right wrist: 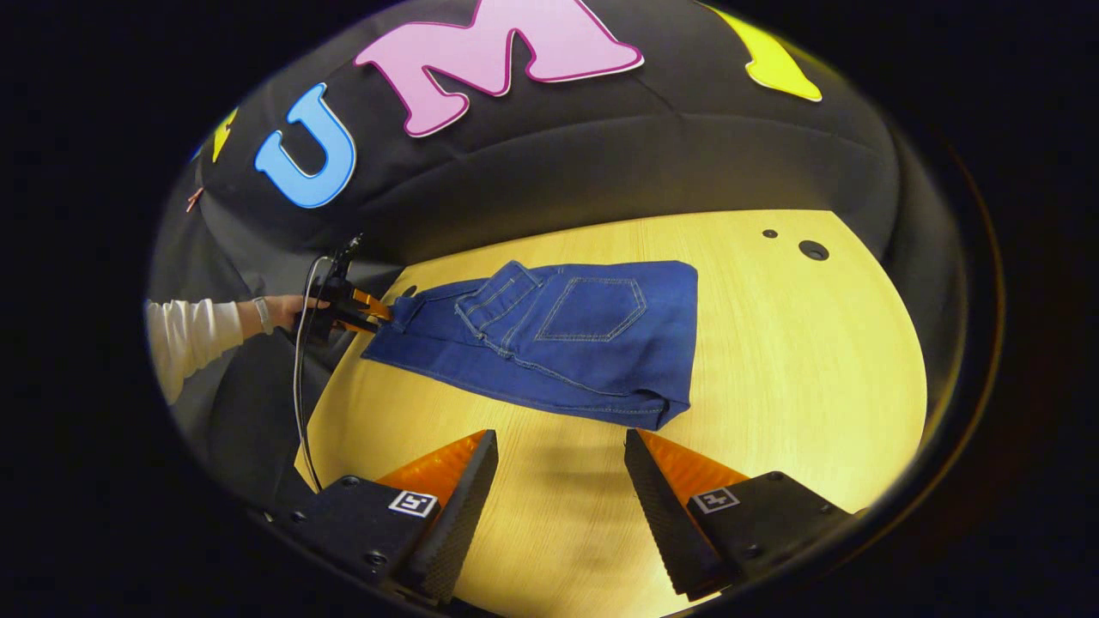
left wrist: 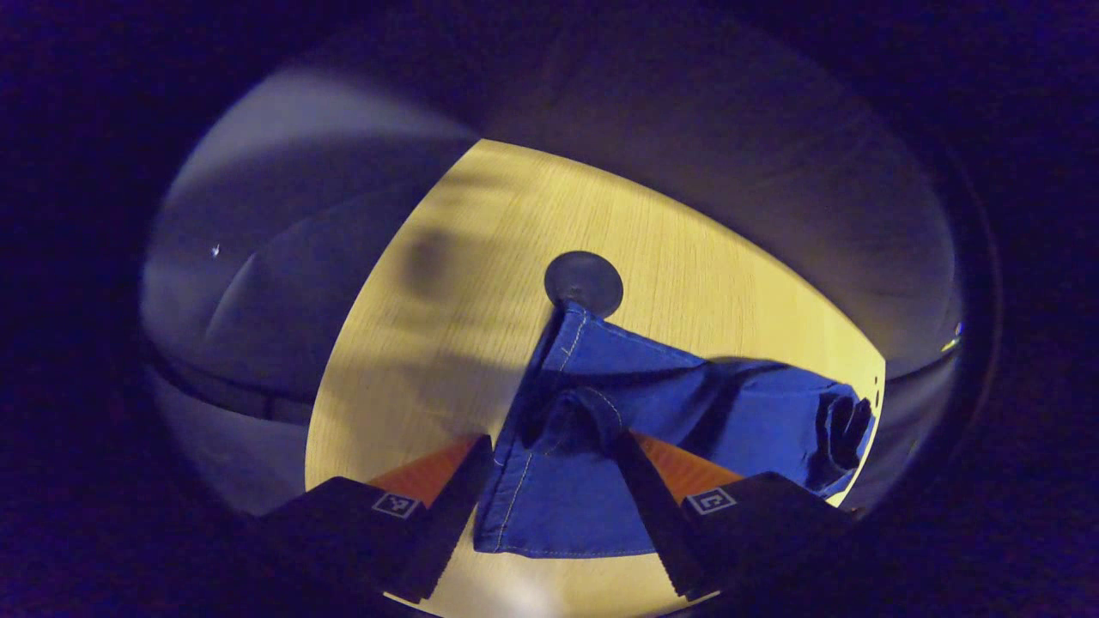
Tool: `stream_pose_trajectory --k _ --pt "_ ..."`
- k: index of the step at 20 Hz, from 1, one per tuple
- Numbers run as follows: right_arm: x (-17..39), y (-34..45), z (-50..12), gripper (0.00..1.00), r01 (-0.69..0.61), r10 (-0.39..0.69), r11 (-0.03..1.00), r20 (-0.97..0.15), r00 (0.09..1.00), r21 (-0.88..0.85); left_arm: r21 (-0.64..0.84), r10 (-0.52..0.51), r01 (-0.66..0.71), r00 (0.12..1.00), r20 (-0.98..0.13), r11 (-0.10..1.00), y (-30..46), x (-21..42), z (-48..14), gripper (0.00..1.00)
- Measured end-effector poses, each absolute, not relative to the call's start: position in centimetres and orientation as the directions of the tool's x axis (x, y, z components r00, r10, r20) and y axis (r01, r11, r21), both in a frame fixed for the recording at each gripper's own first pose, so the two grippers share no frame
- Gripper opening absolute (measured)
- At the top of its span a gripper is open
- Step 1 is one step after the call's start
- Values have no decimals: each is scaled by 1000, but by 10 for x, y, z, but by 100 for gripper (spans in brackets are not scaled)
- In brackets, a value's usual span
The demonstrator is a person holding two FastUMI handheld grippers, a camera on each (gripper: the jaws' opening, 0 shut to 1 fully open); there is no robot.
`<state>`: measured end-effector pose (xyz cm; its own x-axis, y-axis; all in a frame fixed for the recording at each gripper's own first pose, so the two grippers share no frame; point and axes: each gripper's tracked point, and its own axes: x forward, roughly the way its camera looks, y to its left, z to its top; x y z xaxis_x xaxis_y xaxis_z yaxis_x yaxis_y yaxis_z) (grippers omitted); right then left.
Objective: Grasp the waist and the cuffs of the jeans and fold them to make the two legs overlap; first hold the waist and fold one-third of the jeans toward the cuffs, then hold the cuffs and fold the remaining one-third in the same direction to finish folding.
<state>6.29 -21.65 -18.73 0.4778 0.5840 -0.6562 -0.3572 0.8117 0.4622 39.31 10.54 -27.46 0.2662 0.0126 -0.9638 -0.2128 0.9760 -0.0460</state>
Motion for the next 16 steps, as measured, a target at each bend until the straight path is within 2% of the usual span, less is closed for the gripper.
stream_pose_trajectory --k 1,3,4,7,9,11,12,14,16 --pt "62 -212 -187 91 -359 593 805 -653 471 472 -6 46 -200 256 -966 980 105 395 -276 100" --pt "63 -208 -189 91 -363 602 799 -652 461 480 -5 41 -170 266 -963 985 96 403 -271 96" --pt "61 -207 -187 91 -367 606 795 -649 460 483 -22 19 -155 261 -965 988 91 400 -261 89" --pt "58 -208 -187 91 -380 609 792 -650 454 478 -130 -63 -202 308 -949 971 80 404 -276 34" --pt "55 -208 -187 91 -389 613 789 -652 447 475 -177 -85 -265 325 -942 948 79 402 -274 20" --pt "55 -205 -185 92 -389 618 785 -647 447 481 -223 -112 -322 329 -938 920 73 399 -269 16" --pt "55 -204 -184 92 -384 622 783 -641 450 489 -269 -144 -329 358 -923 905 65 404 -258 16" --pt "59 -201 -177 92 -369 628 778 -625 464 508 -392 -257 -264 428 -867 881 39 402 -217 16" --pt "63 -202 -168 91 -357 635 772 -602 484 527 -434 -316 -162 474 -822 886 25 398 -167 15"
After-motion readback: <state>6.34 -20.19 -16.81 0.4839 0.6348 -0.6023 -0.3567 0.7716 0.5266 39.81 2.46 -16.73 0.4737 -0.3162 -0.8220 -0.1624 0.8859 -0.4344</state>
